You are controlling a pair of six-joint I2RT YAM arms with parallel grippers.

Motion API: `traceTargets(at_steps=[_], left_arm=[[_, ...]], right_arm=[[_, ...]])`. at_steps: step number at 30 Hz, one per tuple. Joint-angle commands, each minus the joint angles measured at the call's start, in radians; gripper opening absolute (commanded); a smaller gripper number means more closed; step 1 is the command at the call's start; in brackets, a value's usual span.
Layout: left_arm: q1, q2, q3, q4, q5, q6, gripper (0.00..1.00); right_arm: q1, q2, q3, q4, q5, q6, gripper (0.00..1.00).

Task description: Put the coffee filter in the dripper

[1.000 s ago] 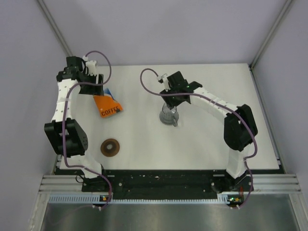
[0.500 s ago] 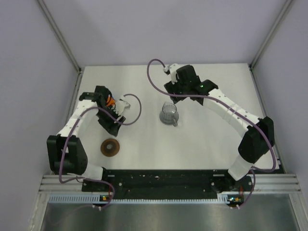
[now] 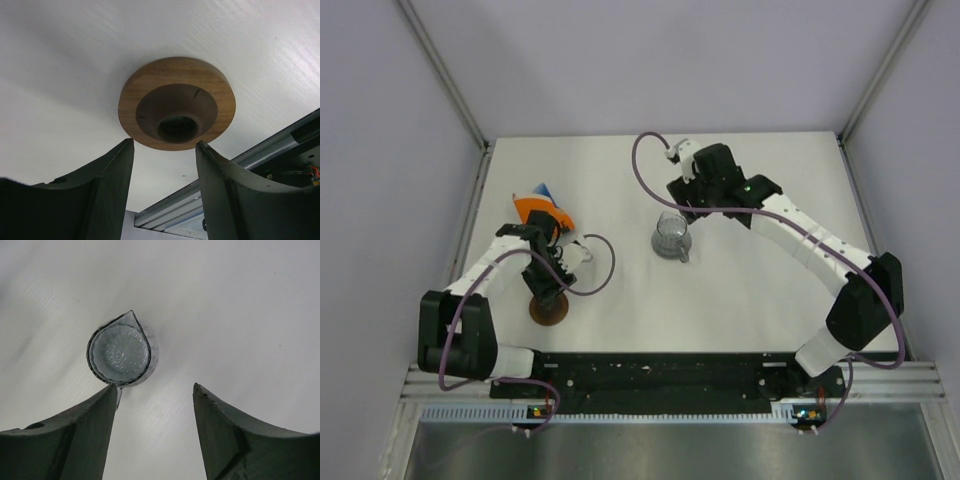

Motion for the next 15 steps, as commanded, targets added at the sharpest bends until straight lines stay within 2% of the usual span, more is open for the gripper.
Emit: traceTargets(at_steps=[1, 6, 9, 12, 13, 15], left_arm=[[0.002, 0.001, -0.037, 0.119, -0.033, 0.022, 0.57], [0.002, 0.013, -0.113, 0.243, -0.097, 0.017, 0.54], [0.000, 0.027, -0.162, 0.334, -0.079, 0.008, 0.54], [-0.007, 0.036, -0.198, 0.384, -0.041, 0.007, 0.48], [-0.009, 0.034, -0.209, 0.397, -0.037, 0.008, 0.41], [-0.015, 0.033, -0.212, 0.394, -0.022, 0.010, 0.14]], right_arm=[[0.010, -0.073, -0.001, 0.033, 0.008, -0.008, 0.63], [0.010, -0.084, -0.001, 0.038, -0.015, -0.008, 0.63], [0.010, -0.087, -0.006, 0.042, -0.026, -0.007, 0.63], [0.010, -0.090, -0.004, 0.042, -0.030, 0.000, 0.63], [0.010, -0.093, -0.004, 0.044, -0.034, 0.003, 0.63], [0.012, -0.101, -0.006, 0.048, -0.044, 0.007, 0.63]])
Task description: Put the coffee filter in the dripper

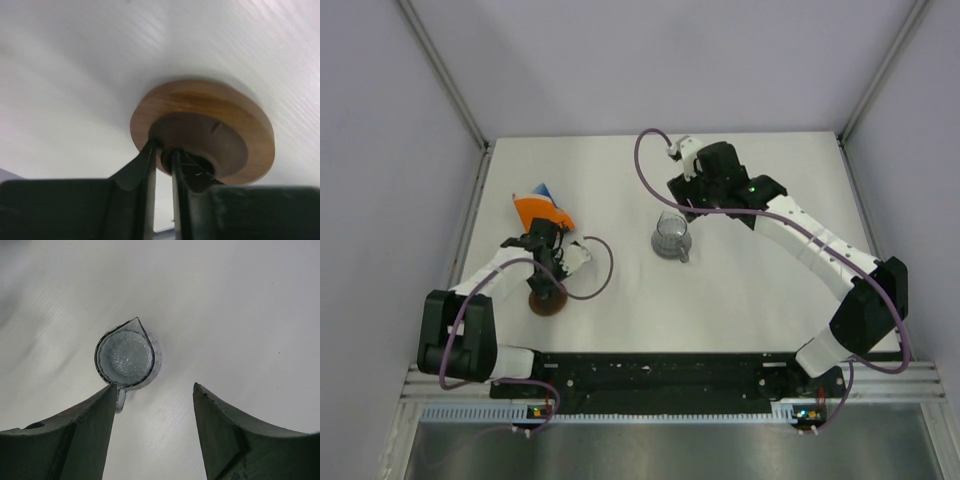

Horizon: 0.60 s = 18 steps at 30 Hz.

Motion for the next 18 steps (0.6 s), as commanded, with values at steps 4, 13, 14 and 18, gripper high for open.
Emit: traceTargets(at_steps=[4, 13, 14, 18], left_arm=[[-0.012, 0.008, 0.018, 0.048, 0.154, -0.033, 0.00], [-0.006, -0.020, 0.487, -0.173, 0.596, -0.285, 0.00], [-0.006, -0.005, 0.547, -0.213, 0.697, -0.285, 0.00], [-0.006, 0.044, 0.717, -0.383, 1.027, -0.276, 0.00]], right_arm=[[0.010, -0.069, 0.011, 0.050, -0.076, 0.048, 0.63], [0.012, -0.076, -0.021, 0.278, -0.509, 0.276, 0.99], [0.012, -0.086, -0.044, 0.336, -0.573, 0.278, 0.99], [0.012, -0.183, -0.174, 0.569, -0.814, 0.165, 0.97]])
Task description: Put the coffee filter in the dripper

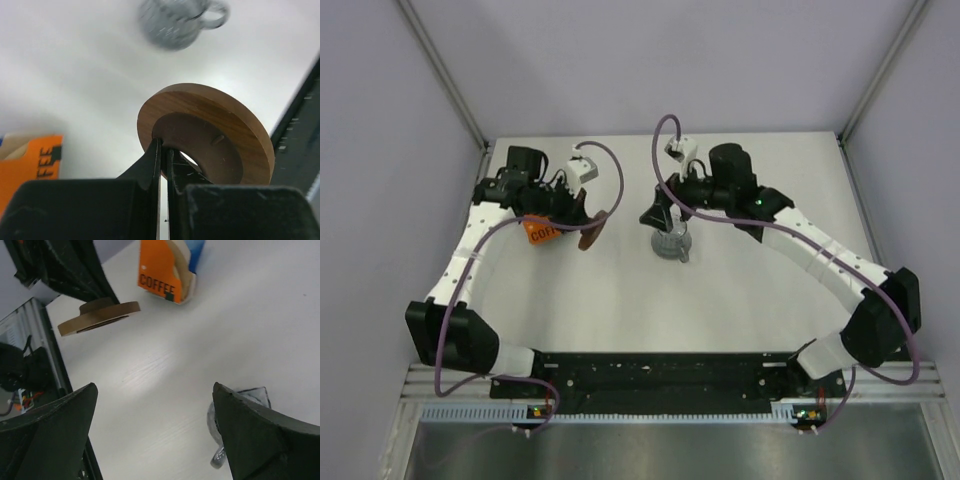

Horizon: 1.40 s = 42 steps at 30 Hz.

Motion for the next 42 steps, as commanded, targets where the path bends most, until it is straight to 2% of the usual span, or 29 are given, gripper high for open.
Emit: traceTargets(at_steps=[1, 4, 7, 10, 14, 19, 23, 24, 28, 30, 31, 32, 33, 34, 35, 37, 39, 42], left_arm=[[-0.002, 0.041, 0.170, -0.238, 0.482, -0.030, 0.00], [-0.014, 0.031, 0.226, -0.294, 0.582, 0.008, 0.00], [-0.061, -0.011, 0.238, -0.300, 0.606, 0.037, 0.00], [-0.091, -0.006, 0.284, -0.384, 0.631, 0.094, 0.00], [-0.126, -0.012, 0.299, -0.400, 0.611, 0.105, 0.00], [-0.132, -0.005, 0.304, -0.389, 0.632, 0.094, 0.00], [-0.134, 0.000, 0.312, -0.383, 0.645, 0.088, 0.00], [-0.134, 0.001, 0.312, -0.381, 0.648, 0.086, 0.00], [-0.134, 0.009, 0.307, -0.358, 0.637, 0.059, 0.00], [-0.134, 0.008, 0.296, -0.299, 0.596, -0.015, 0.00], [-0.132, 0.008, 0.293, -0.259, 0.547, -0.064, 0.12], [-0.131, 0.008, 0.292, -0.230, 0.497, -0.099, 0.31], [-0.129, 0.006, 0.292, -0.196, 0.440, -0.140, 0.44], [-0.128, 0.006, 0.290, -0.161, 0.363, -0.191, 0.56], [-0.121, 0.005, 0.290, -0.119, 0.271, -0.232, 0.62], [-0.109, 0.009, 0.286, -0.050, 0.075, -0.309, 0.69], [-0.100, 0.021, 0.287, 0.002, -0.082, -0.357, 0.72], [-0.092, 0.034, 0.279, 0.050, -0.177, -0.383, 0.73]], right_arm=[[0.011, -0.144, -0.112, 0.340, -0.372, -0.075, 0.98], [0.015, -0.160, -0.100, 0.361, -0.529, -0.138, 0.96], [0.046, -0.138, -0.053, 0.266, -0.549, -0.241, 0.90], [0.077, -0.112, -0.002, 0.175, -0.576, -0.325, 0.78], [0.097, -0.075, 0.054, 0.120, -0.646, -0.342, 0.74], [0.121, -0.049, 0.079, 0.058, -0.649, -0.375, 0.44], [0.130, -0.048, 0.070, 0.048, -0.587, -0.379, 0.42], [0.134, -0.044, 0.068, 0.046, -0.578, -0.381, 0.39], [0.135, -0.038, 0.078, 0.046, -0.561, -0.370, 0.00], [0.135, -0.038, 0.082, 0.039, -0.523, -0.359, 0.00], [0.134, -0.037, 0.088, 0.022, -0.480, -0.356, 0.00], [0.131, -0.034, 0.093, 0.002, -0.459, -0.352, 0.00], [0.123, -0.031, 0.093, -0.009, -0.411, -0.338, 0.00], [0.106, -0.029, 0.088, -0.012, -0.390, -0.312, 0.00], [0.085, -0.031, 0.079, -0.011, -0.394, -0.286, 0.00], [0.030, -0.034, 0.061, -0.004, -0.417, -0.219, 0.00], [-0.017, -0.034, 0.050, 0.000, -0.417, -0.137, 0.00], [-0.058, -0.028, 0.032, -0.009, -0.339, -0.036, 0.00]])
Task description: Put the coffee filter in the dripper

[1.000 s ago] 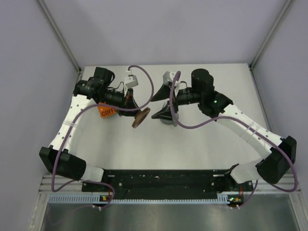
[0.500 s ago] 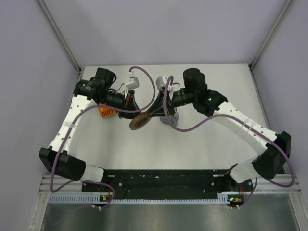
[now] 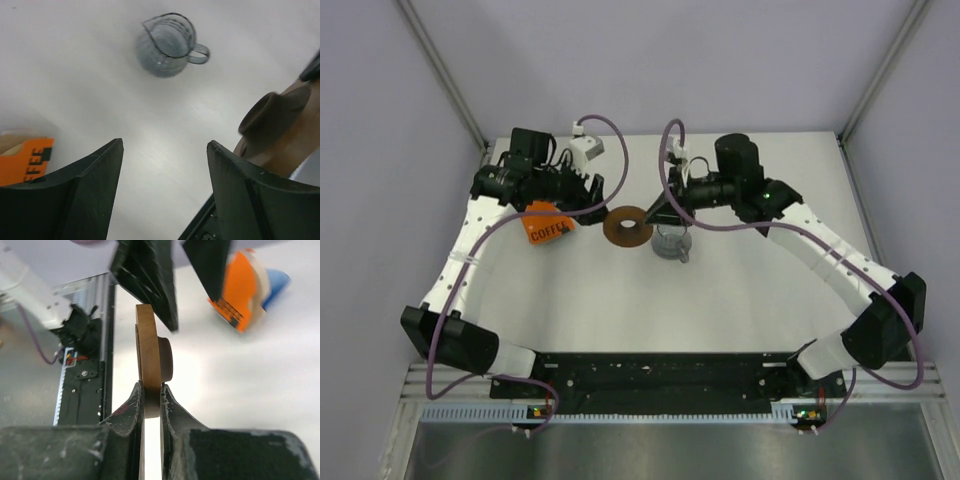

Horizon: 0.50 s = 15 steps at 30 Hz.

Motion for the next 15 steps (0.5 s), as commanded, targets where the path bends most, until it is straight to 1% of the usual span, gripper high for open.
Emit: traceTargets(at_steps=[1, 4, 6, 10, 15], left_arm=[[0.020, 0.014, 0.009, 0.178, -0.312, -0.131, 0.74], [0.020, 0.026, 0.002, 0.208, -0.337, -0.148, 0.73], [0.019, 0.039, 0.001, 0.215, -0.310, -0.149, 0.72], [0.013, 0.075, -0.019, 0.244, -0.225, -0.198, 0.71], [-0.001, 0.140, -0.036, 0.298, -0.172, -0.283, 0.72]], right_arm=[[-0.096, 0.015, -0.016, 0.004, 0.159, 0.232, 0.00], [-0.210, 0.056, -0.044, 0.029, 0.106, 0.376, 0.00], [-0.256, 0.079, -0.070, 0.060, 0.087, 0.443, 0.00], [-0.294, 0.158, -0.059, 0.068, 0.029, 0.500, 0.00], [-0.339, 0.230, -0.058, 0.063, -0.033, 0.540, 0.00]])
